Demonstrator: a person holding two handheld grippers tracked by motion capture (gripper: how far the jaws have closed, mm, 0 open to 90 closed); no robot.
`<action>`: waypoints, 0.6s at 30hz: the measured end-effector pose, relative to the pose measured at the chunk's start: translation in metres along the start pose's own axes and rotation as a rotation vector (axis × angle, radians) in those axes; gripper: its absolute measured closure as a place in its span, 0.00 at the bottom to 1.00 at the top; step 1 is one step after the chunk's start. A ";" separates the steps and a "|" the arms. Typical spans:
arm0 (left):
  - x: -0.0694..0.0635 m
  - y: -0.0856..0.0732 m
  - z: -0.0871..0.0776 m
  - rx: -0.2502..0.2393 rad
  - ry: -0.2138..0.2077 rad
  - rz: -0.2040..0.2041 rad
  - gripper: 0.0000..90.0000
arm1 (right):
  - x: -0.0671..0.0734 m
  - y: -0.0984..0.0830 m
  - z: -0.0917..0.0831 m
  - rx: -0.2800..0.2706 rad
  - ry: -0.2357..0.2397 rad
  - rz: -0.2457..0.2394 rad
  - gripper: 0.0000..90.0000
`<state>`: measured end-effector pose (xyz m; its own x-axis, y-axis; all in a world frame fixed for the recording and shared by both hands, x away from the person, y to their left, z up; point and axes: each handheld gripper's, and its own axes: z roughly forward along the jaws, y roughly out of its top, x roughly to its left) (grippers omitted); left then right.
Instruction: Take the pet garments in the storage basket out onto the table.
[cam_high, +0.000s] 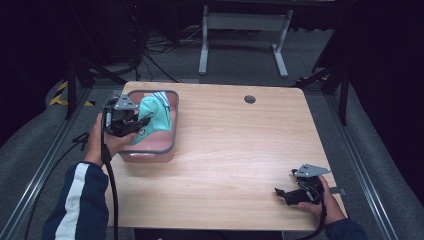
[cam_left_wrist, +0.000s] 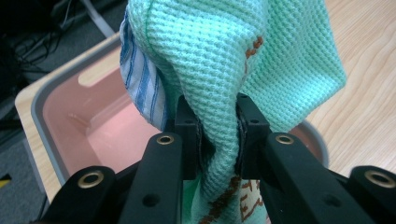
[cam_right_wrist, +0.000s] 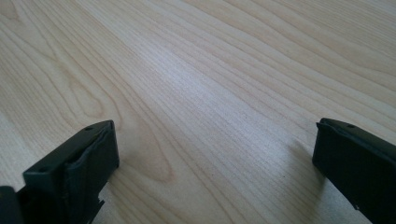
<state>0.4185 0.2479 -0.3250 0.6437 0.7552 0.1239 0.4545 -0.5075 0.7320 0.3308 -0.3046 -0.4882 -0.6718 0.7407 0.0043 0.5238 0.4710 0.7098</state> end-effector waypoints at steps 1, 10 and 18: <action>-0.001 0.001 -0.001 -0.009 -0.003 -0.002 0.83 | 0.000 0.000 0.000 0.000 0.000 0.000 0.01; -0.010 0.013 -0.011 -0.058 -0.019 0.030 0.83 | 0.000 0.000 0.000 0.000 0.000 0.000 0.01; -0.023 0.027 -0.018 -0.085 -0.043 0.070 0.83 | 0.000 0.000 0.000 0.000 0.000 0.000 0.01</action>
<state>0.4050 0.2243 -0.2965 0.6986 0.6998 0.1491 0.3546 -0.5197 0.7773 0.3306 -0.3047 -0.4882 -0.6714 0.7411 0.0042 0.5241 0.4708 0.7097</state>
